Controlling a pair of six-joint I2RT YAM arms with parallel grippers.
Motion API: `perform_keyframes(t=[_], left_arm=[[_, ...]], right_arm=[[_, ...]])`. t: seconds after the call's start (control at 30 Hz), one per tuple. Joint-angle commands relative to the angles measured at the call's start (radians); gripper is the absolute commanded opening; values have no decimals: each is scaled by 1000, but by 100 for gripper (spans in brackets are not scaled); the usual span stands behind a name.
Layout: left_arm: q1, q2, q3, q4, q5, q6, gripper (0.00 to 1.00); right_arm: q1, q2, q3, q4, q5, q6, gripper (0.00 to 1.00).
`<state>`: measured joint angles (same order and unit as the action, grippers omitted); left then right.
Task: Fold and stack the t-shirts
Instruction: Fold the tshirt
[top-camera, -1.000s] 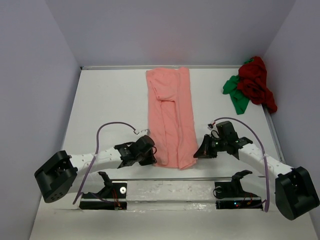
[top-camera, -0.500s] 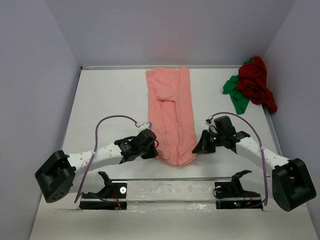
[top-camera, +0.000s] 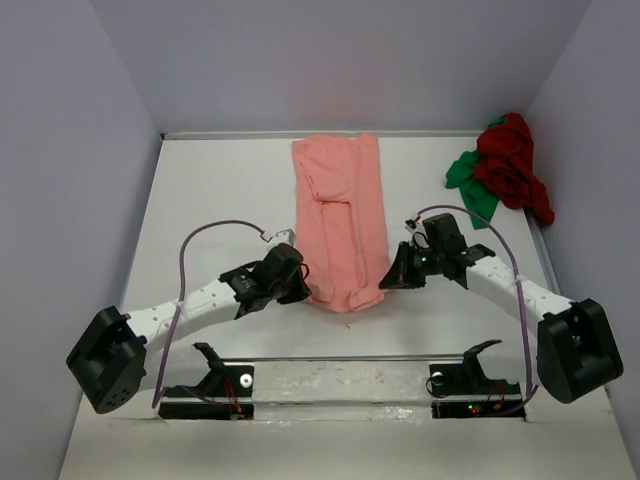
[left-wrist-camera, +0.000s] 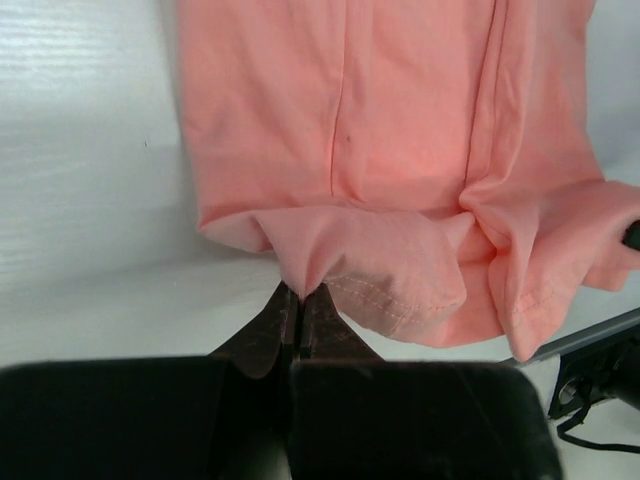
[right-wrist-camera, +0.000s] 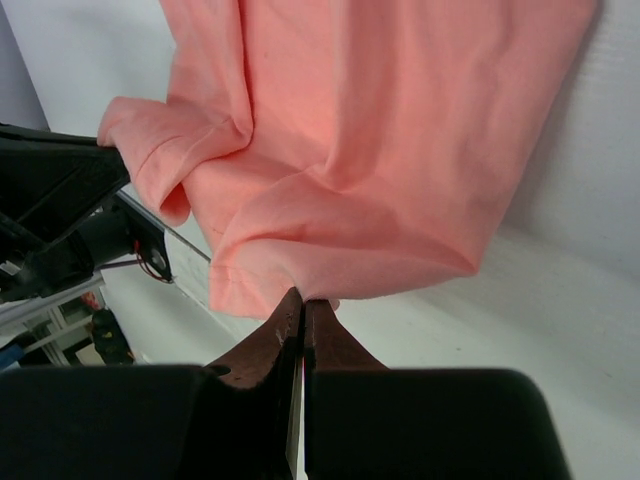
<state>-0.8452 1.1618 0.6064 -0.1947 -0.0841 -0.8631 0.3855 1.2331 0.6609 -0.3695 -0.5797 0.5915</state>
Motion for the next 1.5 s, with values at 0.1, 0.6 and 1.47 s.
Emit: perform_keyframes(t=[0.1,0.6,1.47], left_arm=[[75,4,96,-2,-11,101,0],[181,113,205,31,17,202,0],[337,389,472,66,52,323,0]], right_arm=[[-5,45,115,3,18,-42,0],[-5,164,293,-12,46,-70,0],[-92,492,646,-23,47,-114,0]])
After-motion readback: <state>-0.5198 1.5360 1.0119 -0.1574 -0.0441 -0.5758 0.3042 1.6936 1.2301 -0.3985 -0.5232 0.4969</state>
